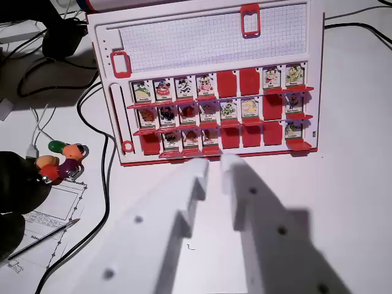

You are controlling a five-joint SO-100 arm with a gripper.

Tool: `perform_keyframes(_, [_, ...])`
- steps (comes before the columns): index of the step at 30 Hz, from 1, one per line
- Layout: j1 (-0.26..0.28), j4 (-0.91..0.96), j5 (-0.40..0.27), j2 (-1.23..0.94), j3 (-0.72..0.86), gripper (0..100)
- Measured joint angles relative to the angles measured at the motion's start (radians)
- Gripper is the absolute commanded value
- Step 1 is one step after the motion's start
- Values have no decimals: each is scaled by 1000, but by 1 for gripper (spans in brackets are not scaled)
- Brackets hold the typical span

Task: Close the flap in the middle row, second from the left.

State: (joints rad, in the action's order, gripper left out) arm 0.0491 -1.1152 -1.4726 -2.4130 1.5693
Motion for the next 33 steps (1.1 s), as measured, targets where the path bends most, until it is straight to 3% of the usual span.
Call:
perform_keyframes(25, [6, -9, 12, 31, 0, 2])
perform_keyframes(33, [20, -83, 51, 140, -133, 2])
